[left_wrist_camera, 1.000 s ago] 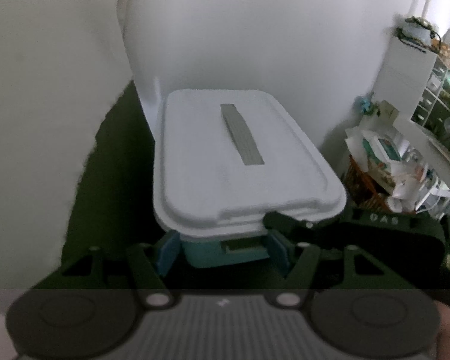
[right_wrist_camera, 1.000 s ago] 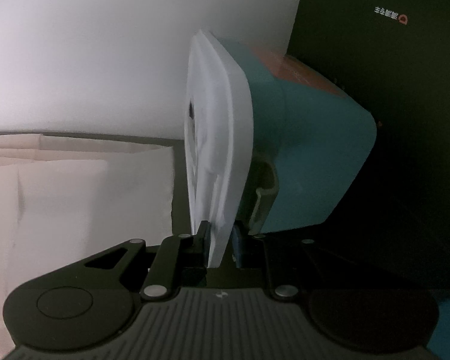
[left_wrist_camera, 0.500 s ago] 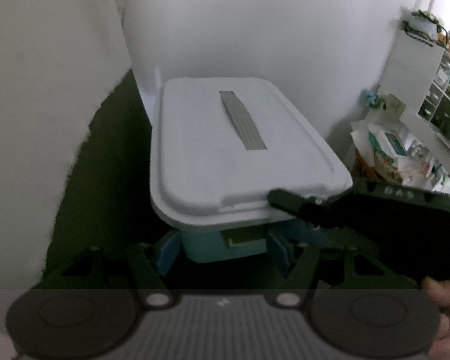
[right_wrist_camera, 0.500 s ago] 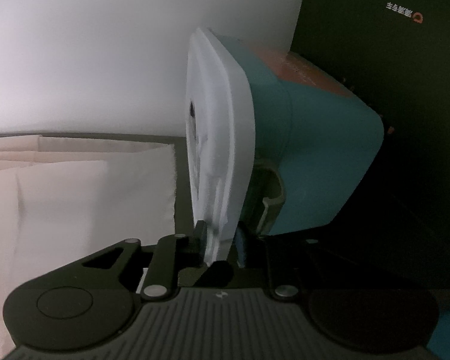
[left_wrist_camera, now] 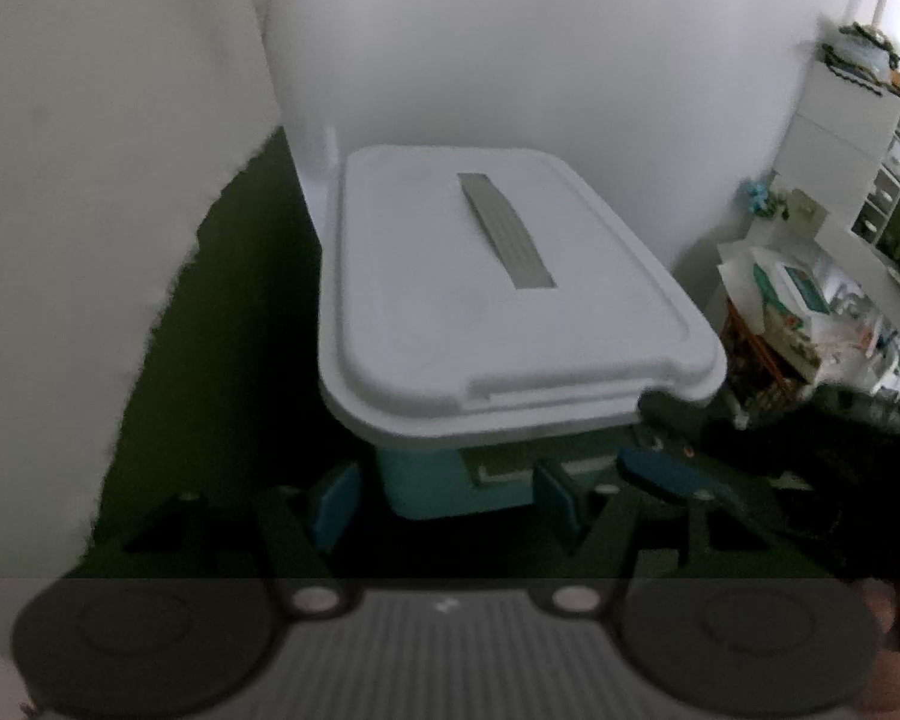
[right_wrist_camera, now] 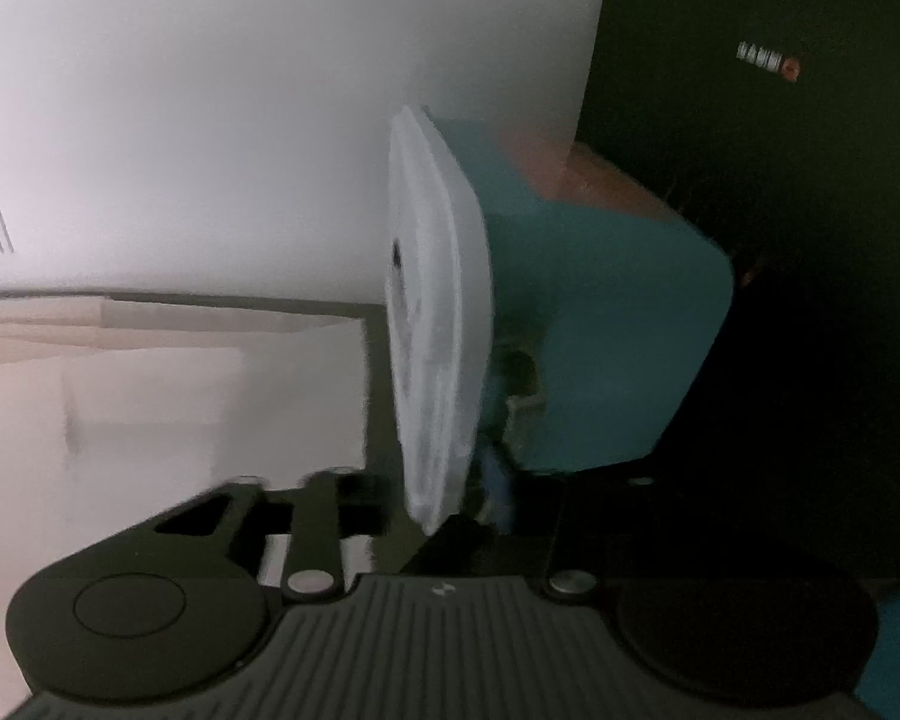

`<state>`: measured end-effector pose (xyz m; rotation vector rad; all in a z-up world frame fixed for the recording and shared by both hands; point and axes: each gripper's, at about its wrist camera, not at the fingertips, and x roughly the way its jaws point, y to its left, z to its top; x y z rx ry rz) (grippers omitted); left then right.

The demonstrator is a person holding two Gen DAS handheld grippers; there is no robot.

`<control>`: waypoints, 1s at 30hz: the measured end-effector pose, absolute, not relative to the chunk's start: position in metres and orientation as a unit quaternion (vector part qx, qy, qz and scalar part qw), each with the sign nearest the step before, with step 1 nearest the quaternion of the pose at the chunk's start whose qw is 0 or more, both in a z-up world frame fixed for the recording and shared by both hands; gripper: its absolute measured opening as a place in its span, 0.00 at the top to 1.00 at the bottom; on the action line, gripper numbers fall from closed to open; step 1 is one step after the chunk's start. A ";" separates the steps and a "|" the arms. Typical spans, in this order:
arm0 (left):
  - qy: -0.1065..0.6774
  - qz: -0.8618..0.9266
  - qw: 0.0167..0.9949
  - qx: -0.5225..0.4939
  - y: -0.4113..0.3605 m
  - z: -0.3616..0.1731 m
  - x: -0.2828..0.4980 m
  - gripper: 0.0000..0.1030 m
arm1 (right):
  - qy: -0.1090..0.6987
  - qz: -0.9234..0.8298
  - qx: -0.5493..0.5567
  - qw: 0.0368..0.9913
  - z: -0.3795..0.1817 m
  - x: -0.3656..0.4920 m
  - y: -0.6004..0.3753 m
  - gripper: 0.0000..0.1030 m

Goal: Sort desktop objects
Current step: 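Lower the white lid onto the teal bin rim with the right gripper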

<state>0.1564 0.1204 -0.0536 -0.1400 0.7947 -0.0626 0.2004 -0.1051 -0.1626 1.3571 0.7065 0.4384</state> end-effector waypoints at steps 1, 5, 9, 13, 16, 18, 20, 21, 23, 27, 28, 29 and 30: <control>0.387 -0.032 0.919 -0.069 0.120 -0.053 0.156 0.37 | 0.317 0.194 0.604 0.705 -0.162 0.199 -0.105 0.82; 0.387 -0.037 0.919 -0.068 0.118 -0.051 0.156 0.39 | 0.312 0.182 0.594 0.718 -0.160 0.196 -0.104 0.91; 0.384 -0.035 0.920 -0.066 0.118 -0.049 0.161 0.39 | 0.304 0.180 0.593 0.724 -0.157 0.199 -0.104 0.92; 0.383 -0.028 0.921 -0.067 0.118 -0.051 0.162 0.39 | 0.295 0.177 0.593 0.728 -0.156 0.205 -0.107 0.92; 0.382 -0.025 0.921 -0.068 0.119 -0.052 0.162 0.39 | 0.294 0.179 0.594 0.728 -0.158 0.208 -0.110 0.92; 0.382 -0.023 0.922 -0.068 0.118 -0.052 0.163 0.39 | 0.292 0.183 0.595 0.727 -0.159 0.211 -0.111 0.92; 0.378 -0.020 0.923 -0.067 0.118 -0.051 0.163 0.39 | 0.289 0.187 0.596 0.726 -0.160 0.213 -0.112 0.92; 0.376 -0.018 0.924 -0.068 0.118 -0.050 0.162 0.39 | 0.285 0.189 0.597 0.726 -0.159 0.214 -0.113 0.92; 0.372 -0.016 0.926 -0.070 0.119 -0.048 0.162 0.39 | 0.277 0.192 0.600 0.726 -0.159 0.215 -0.115 0.92; 0.372 -0.015 0.926 -0.066 0.116 -0.047 0.163 0.39 | 0.263 0.194 0.605 0.726 -0.157 0.216 -0.118 0.92; 0.373 -0.014 0.926 -0.065 0.116 -0.047 0.163 0.39 | 0.262 0.194 0.605 0.727 -0.156 0.216 -0.119 0.92; 0.373 -0.013 0.926 -0.065 0.116 -0.047 0.163 0.39 | 0.262 0.191 0.605 0.727 -0.156 0.216 -0.120 0.92; 0.372 -0.011 0.926 -0.067 0.116 -0.047 0.163 0.39 | 0.262 0.187 0.604 0.729 -0.156 0.216 -0.120 0.92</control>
